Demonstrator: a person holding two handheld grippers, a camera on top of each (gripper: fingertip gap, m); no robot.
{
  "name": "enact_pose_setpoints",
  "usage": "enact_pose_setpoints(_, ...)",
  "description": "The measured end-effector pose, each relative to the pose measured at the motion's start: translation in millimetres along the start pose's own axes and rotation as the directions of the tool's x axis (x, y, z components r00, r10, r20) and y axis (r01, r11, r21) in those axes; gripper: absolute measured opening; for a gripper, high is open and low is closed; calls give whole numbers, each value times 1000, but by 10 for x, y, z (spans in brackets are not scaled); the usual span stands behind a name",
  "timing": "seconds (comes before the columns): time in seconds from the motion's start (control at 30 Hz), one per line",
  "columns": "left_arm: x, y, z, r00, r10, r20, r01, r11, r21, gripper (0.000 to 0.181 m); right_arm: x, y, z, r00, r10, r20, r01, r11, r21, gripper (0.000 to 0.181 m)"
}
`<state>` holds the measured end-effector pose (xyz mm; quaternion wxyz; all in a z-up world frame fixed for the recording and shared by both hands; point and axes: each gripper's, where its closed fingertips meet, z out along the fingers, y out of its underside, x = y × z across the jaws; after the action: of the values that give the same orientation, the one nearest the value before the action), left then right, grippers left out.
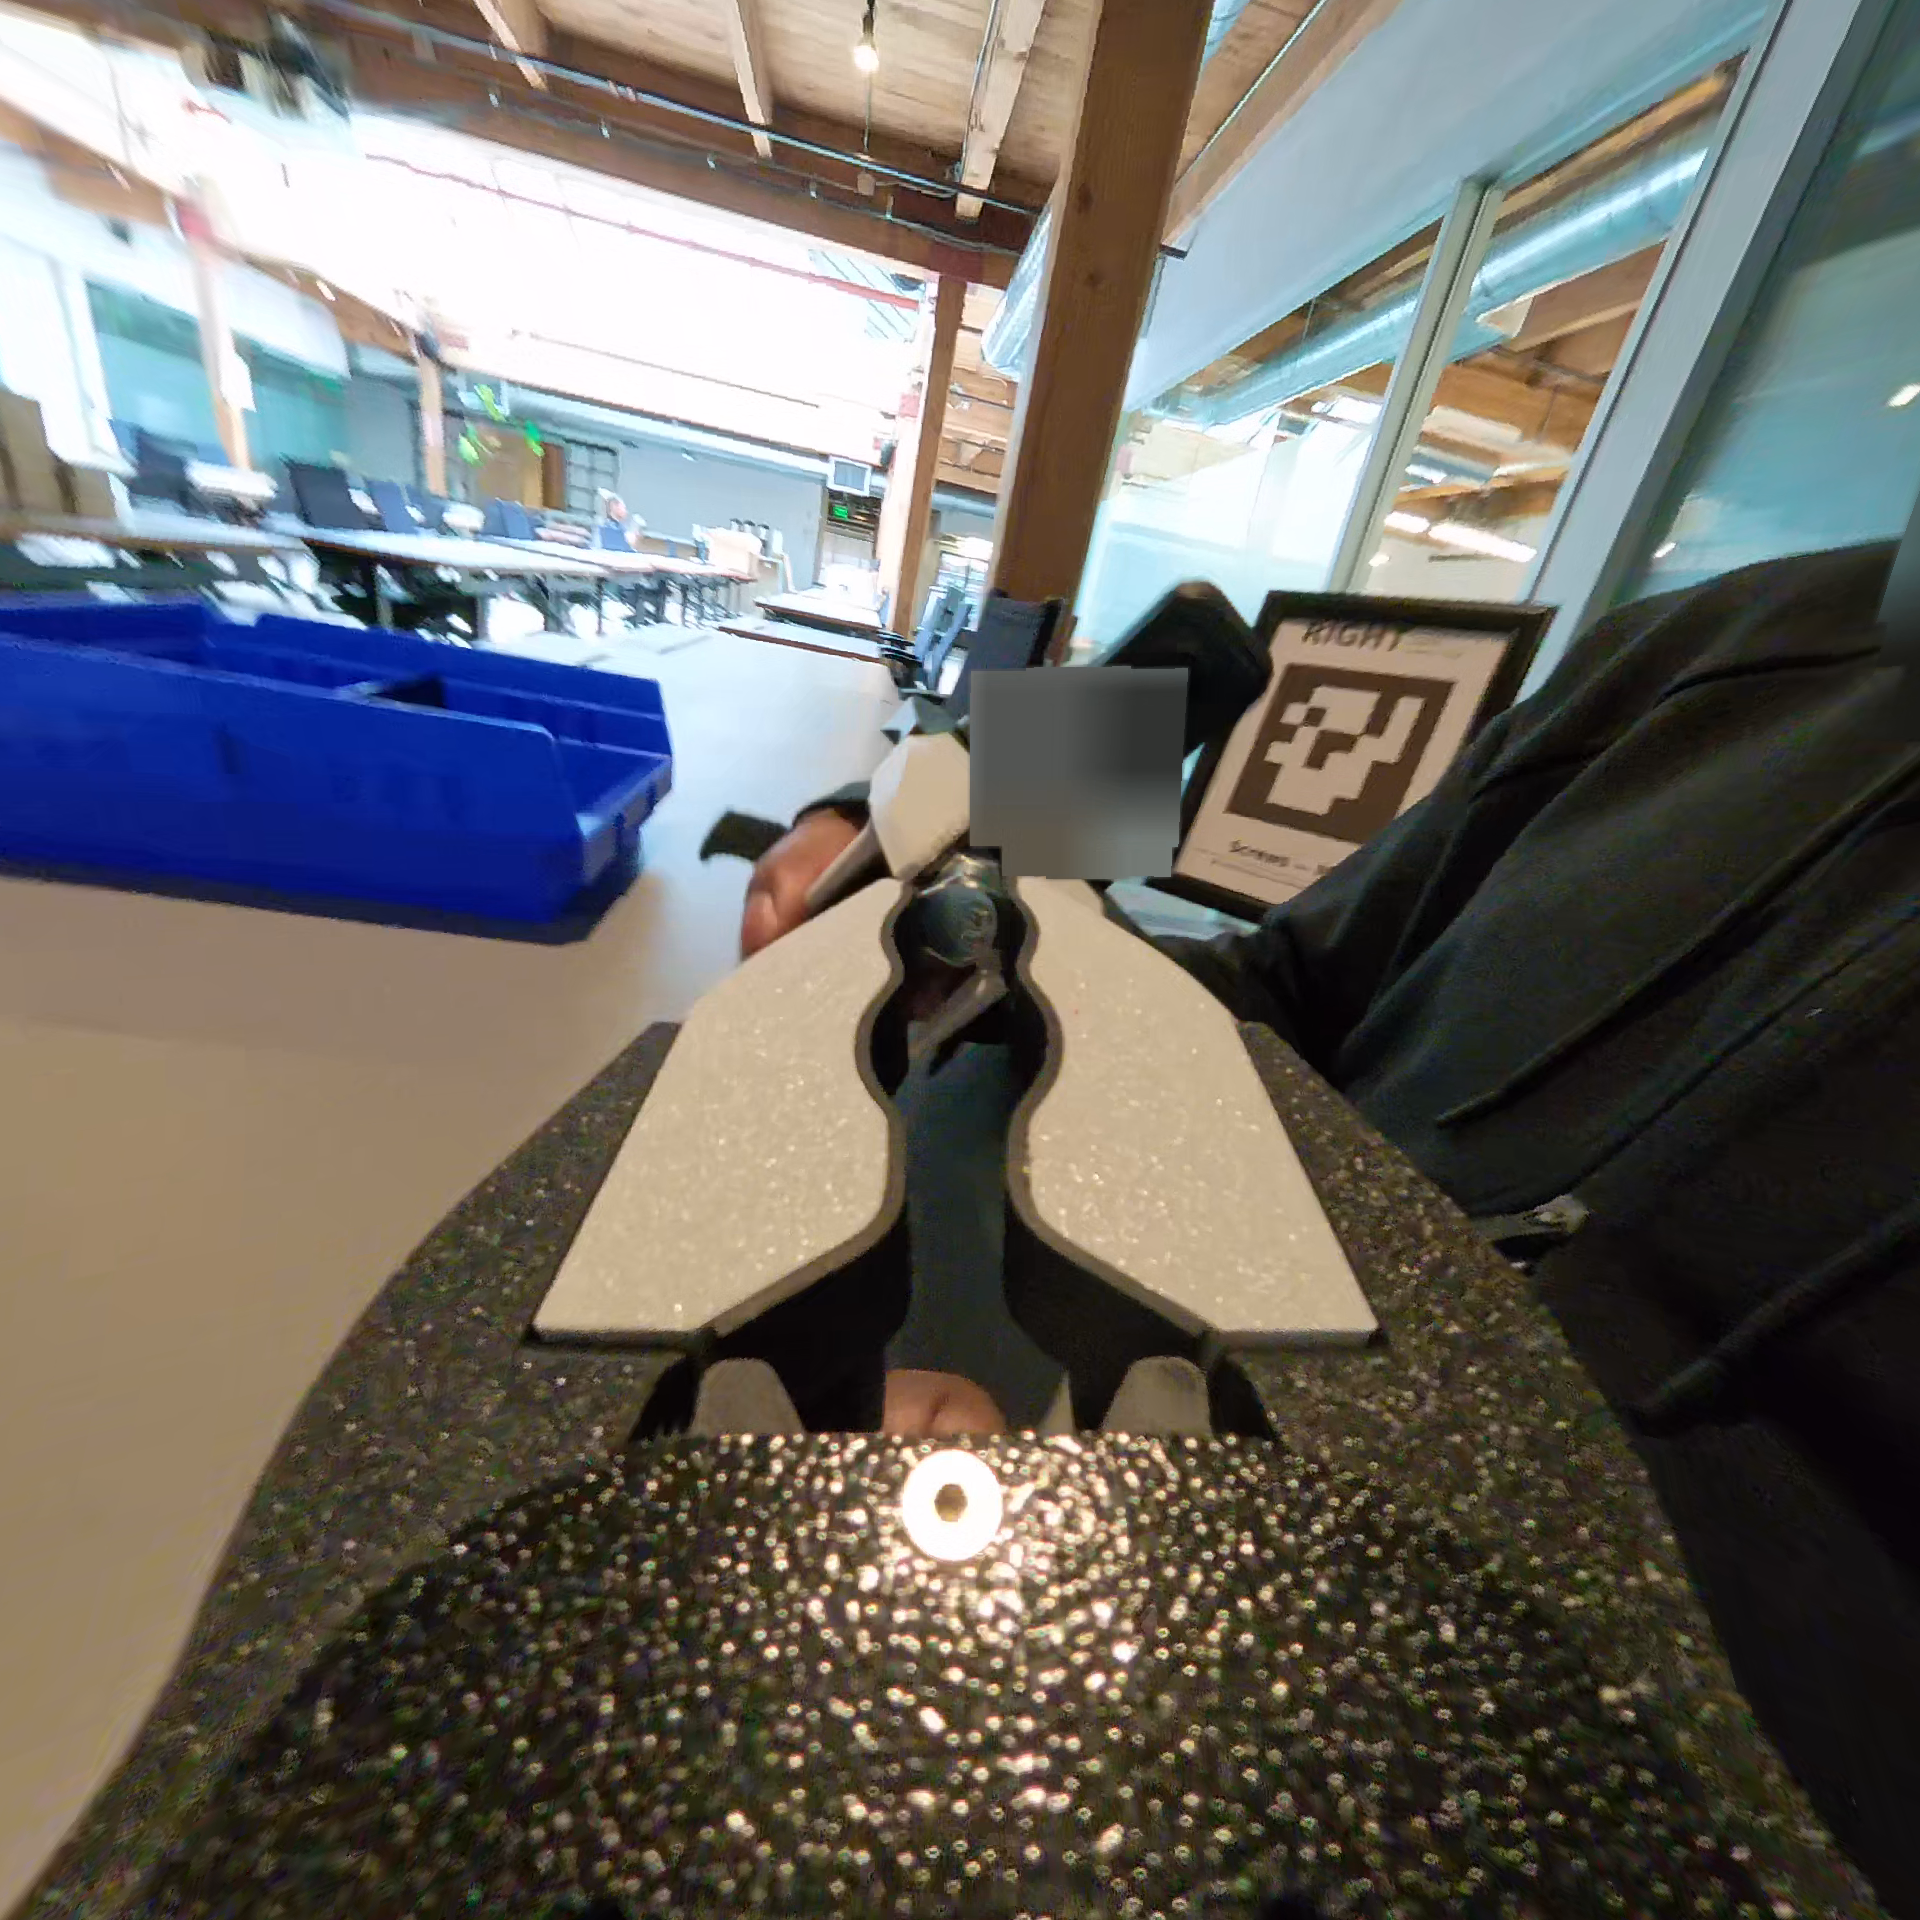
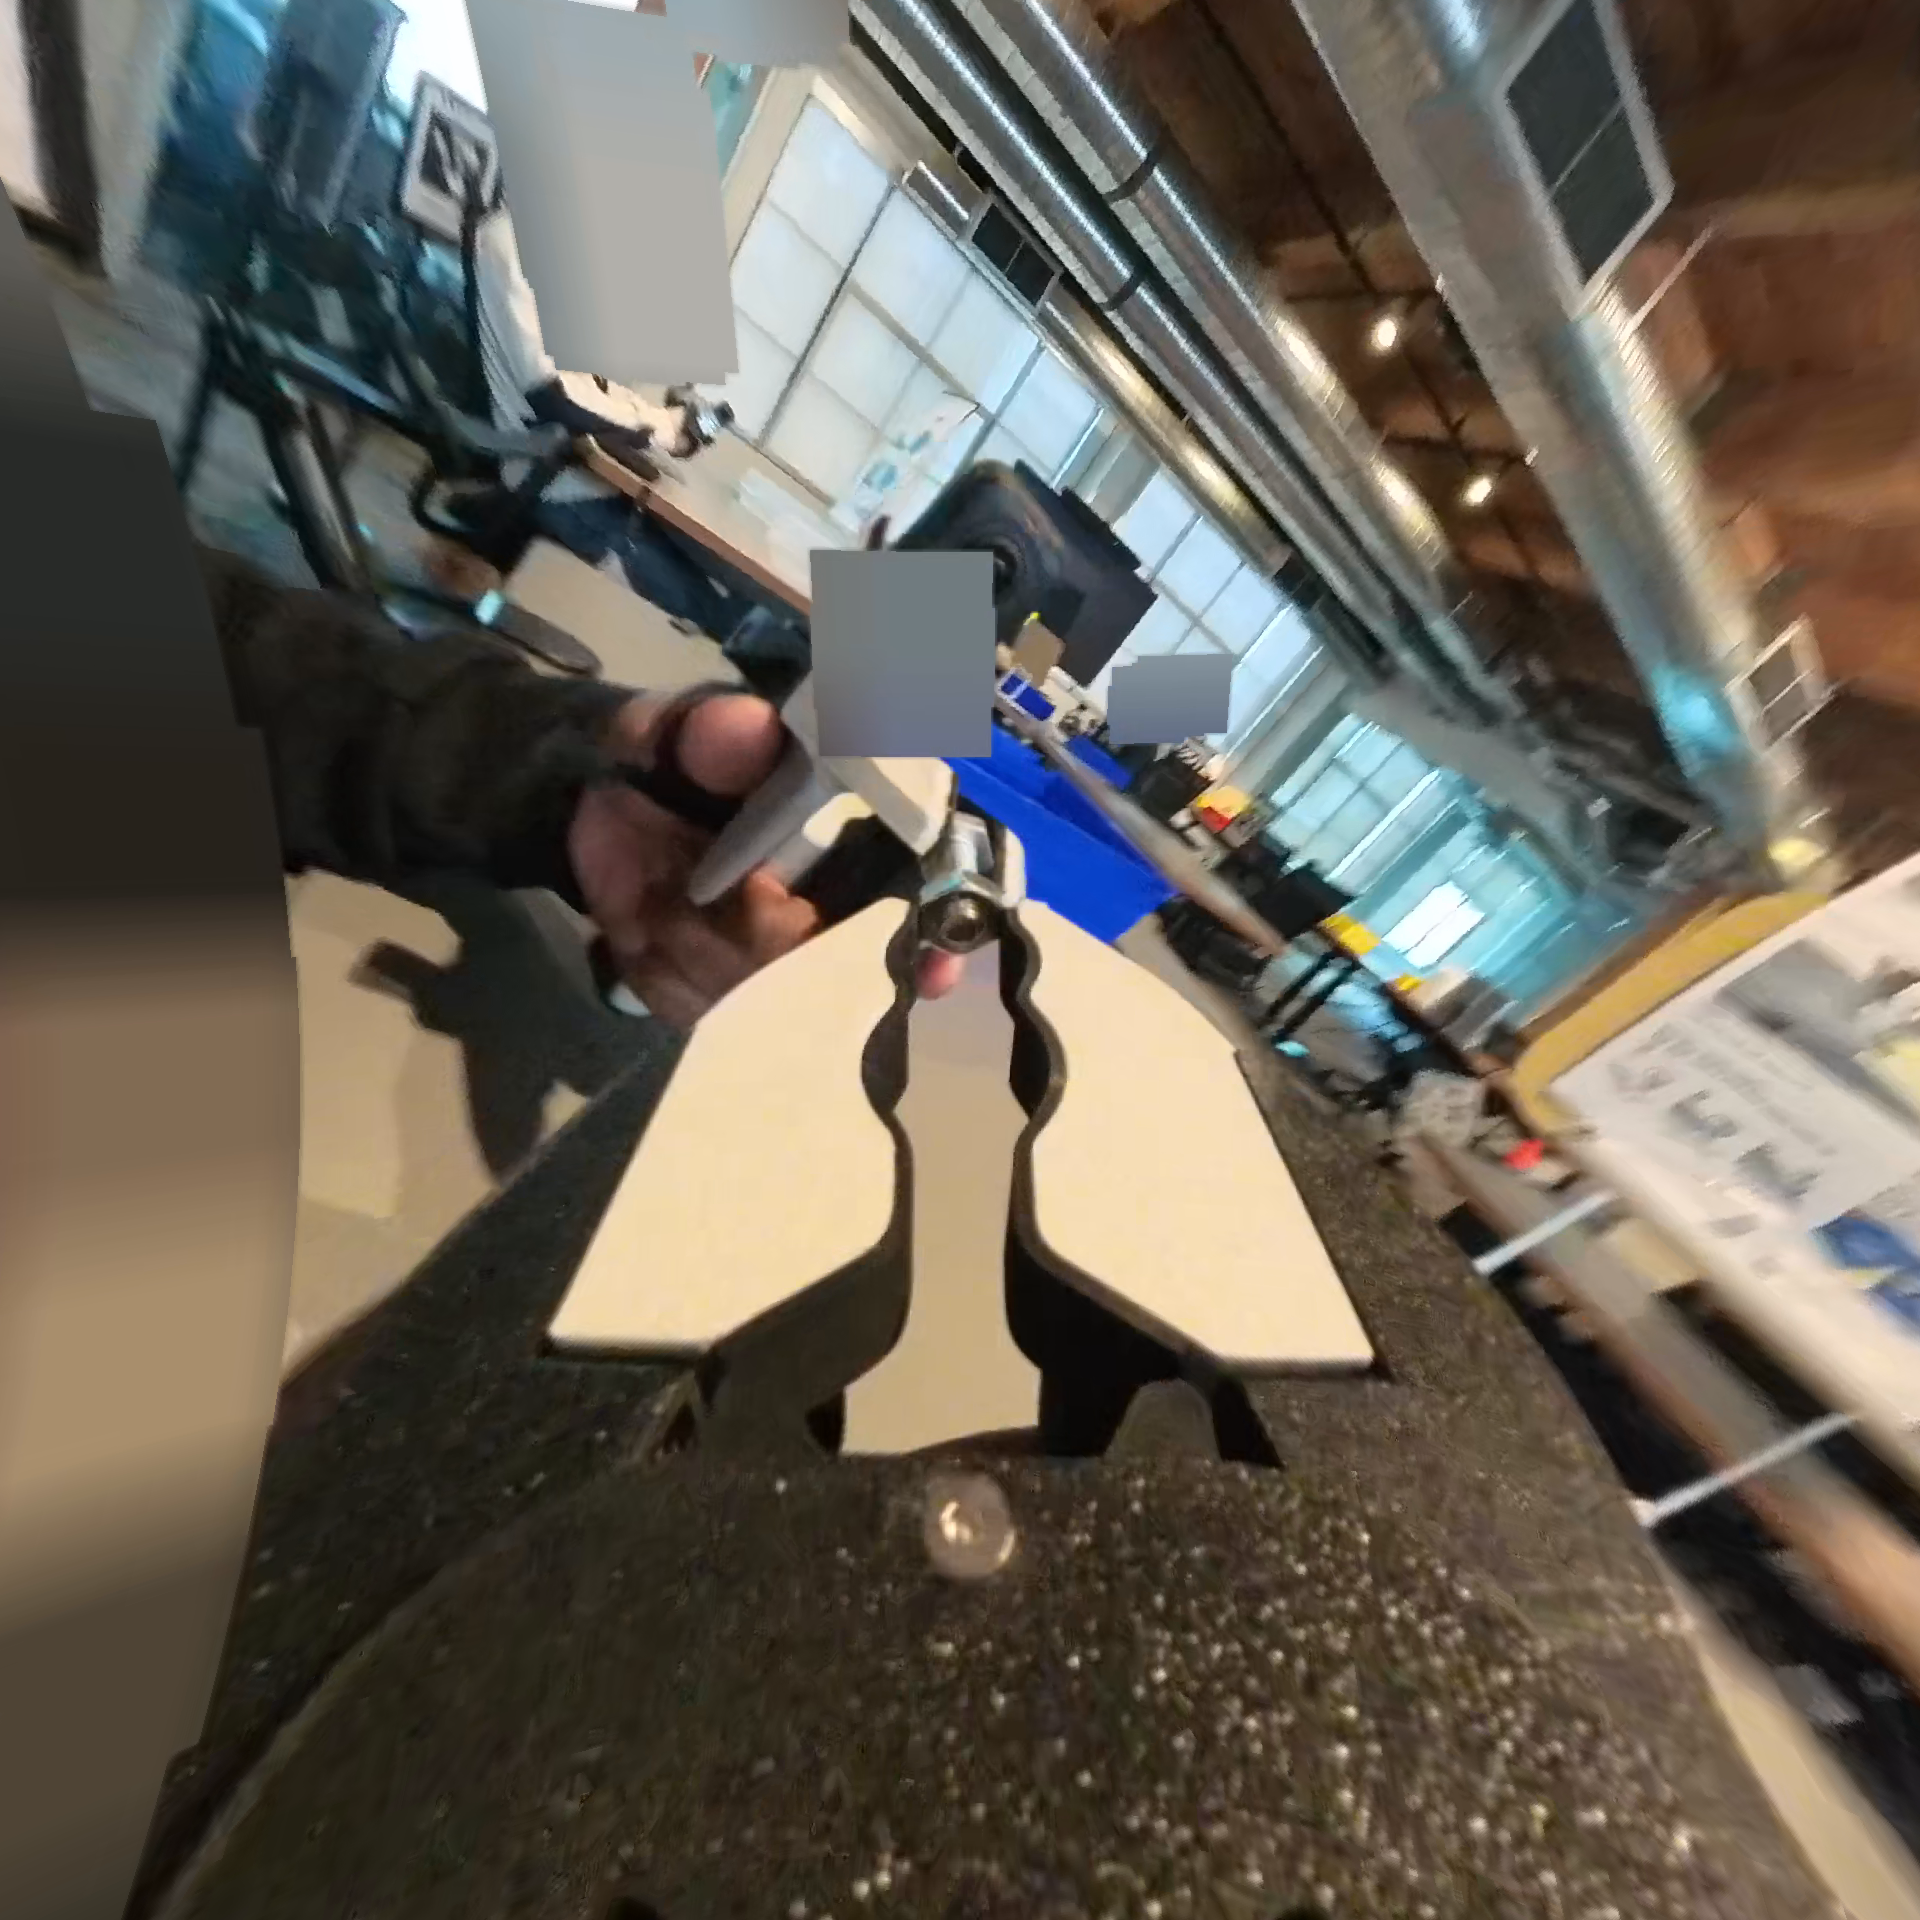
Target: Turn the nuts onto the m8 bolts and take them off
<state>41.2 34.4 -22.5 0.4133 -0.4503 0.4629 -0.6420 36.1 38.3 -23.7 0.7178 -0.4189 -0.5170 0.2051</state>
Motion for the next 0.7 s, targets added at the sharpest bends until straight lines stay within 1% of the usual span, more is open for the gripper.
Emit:
enact_pose_setpoints(0.07, -20, 37, -10, 991, -127, -33, 127, 992, -9, 14, -9, 34, -2, 984, -175, -37, 175, 984, -24, 14)
enact_pose_setpoints(0.13, -81, 61, -20, 972, -231, -35, 230, 973, -9, 14, 13, 100, 4, 937, -340, -75, 334, 939, -82, 14)
enact_pose_setpoints(0.2, -103, 50, -25, 968, -250, -32, 250, 968, 2, 14, 39, 121, 11, 900, -423, -102, 411, 904, -120, 14)
enact_pose_setpoints(0.23, -100, 34, -28, 974, -226, -27, 226, 974, 9, 14, 50, 113, 15, 902, -418, -112, 405, 906, -120, 14)
enact_pose_setpoints(0.3, -88, -11, -37, 988, -155, -12, 155, 988, 28, 14, 54, 93, 15, 944, -313, -107, 305, 948, -89, 18)
enact_pose_setpoints(0.4, -86, -83, -50, 998, -49, 26, 47, 997, 59, 14, 39, 55, 12, 997, -60, -44, 59, 998, -33, 26)
enact_pose_setpoints(0.5, -60, -129, -51, 998, 44, 52, -47, 996, 71, 14, 21, 21, 22, 989, 149, 20, -149, 989, -12, 28)
enact_pose_setpoints(0.6, -43, -121, -37, 992, 103, 67, -106, 993, 54, 14, 39, -17, 17, 966, 256, 44, -257, 966, 6, 28)
enact_pose_setpoints(0.67, -37, -98, -22, 991, 112, 67, -115, 993, 38, 14, 56, -23, 9, 960, 276, 44, -276, 961, 10, 26)
enact_pose_setpoints(0.7, -39, -79, -14, 992, 110, 65, -112, 993, 27, 14, 55, -17, 7, 964, 264, 41, -265, 964, 6, 22)
